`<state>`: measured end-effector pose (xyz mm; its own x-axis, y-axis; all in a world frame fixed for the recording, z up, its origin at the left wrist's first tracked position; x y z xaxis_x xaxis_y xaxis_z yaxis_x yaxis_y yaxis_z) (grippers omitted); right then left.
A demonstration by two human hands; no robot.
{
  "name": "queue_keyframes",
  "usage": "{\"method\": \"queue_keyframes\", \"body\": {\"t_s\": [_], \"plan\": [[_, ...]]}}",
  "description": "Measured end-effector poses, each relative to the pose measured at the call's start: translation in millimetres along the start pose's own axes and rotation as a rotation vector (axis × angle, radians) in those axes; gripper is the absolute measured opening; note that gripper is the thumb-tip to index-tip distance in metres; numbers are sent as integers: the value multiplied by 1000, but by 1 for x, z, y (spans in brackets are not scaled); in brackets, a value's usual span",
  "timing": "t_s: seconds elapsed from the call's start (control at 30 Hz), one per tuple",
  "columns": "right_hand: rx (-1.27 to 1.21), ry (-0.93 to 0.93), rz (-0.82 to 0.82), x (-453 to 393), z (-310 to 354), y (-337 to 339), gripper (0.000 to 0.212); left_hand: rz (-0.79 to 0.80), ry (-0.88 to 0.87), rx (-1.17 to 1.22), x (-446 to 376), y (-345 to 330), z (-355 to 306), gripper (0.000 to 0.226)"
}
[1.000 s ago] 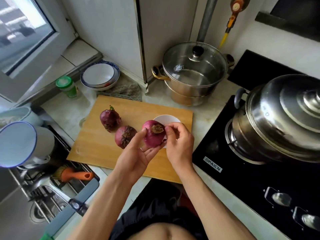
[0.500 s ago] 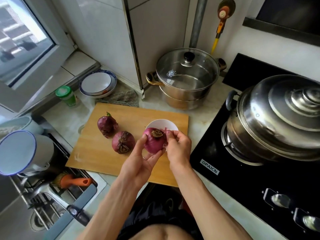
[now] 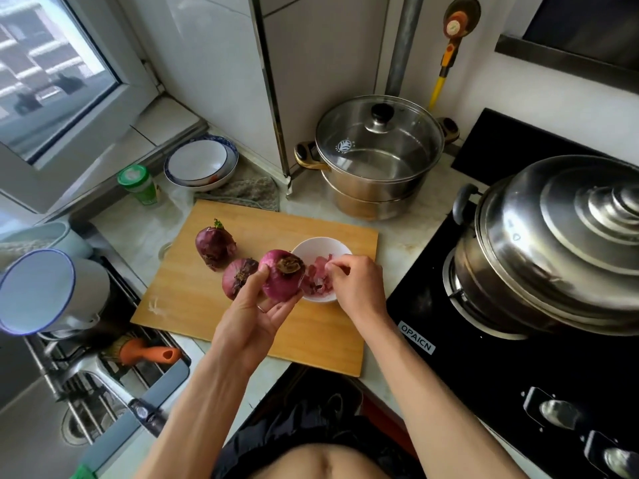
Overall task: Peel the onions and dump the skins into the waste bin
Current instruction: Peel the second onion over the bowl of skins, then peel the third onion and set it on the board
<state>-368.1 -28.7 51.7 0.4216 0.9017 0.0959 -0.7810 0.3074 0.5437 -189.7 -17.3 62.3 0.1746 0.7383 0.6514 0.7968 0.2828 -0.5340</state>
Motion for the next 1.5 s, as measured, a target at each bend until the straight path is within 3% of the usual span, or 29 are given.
{"method": "queue_keyframes", "body": {"t_s": [0.1, 0.3, 0.5, 0.67, 0.77, 0.97, 1.13, 1.23, 1.37, 1.5], "plan": [[134, 22, 47, -7, -5, -6, 29, -9, -1, 31, 2, 2, -2, 39], [216, 56, 69, -15, 2, -5, 10, -43, 22, 81, -1, 16, 0, 42], [277, 68, 192, -17, 7, -11, 14, -25, 38, 70, -2, 28, -3, 61], [285, 83, 177, -16, 6, -18, 14, 15, 118, 48, -3, 37, -5, 64], [274, 123, 216, -10, 13, -28, 27, 41, 137, 41, -6, 44, -11, 66], [153, 173, 229, -2, 41, -49, 21, 8, 56, 68, -13, 58, -27, 60], [180, 256, 376, 4, 83, -91, 22, -84, -37, 185, -22, 105, -62, 42], [210, 258, 419, 4, 93, -120, 23, -190, -74, 51, -36, 137, -85, 33], [252, 259, 398, -4, 101, -138, 22, -303, -226, -399, -60, 163, -121, 37], [299, 209, 358, -19, 107, -155, 25, -369, -357, -603, -84, 170, -146, 48]]}}
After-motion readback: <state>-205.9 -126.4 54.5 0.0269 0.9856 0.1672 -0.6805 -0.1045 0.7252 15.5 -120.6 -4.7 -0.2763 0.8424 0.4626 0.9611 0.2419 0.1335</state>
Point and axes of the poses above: each hand's wrist, its own x-axis away from the middle knuckle, its own y-axis out of the back of the hand, z = x × y, the point moved 6 cm from there along -x, towards the middle knuckle, and after that the axes turned 2 degrees about -x, right-handed, at the moved point
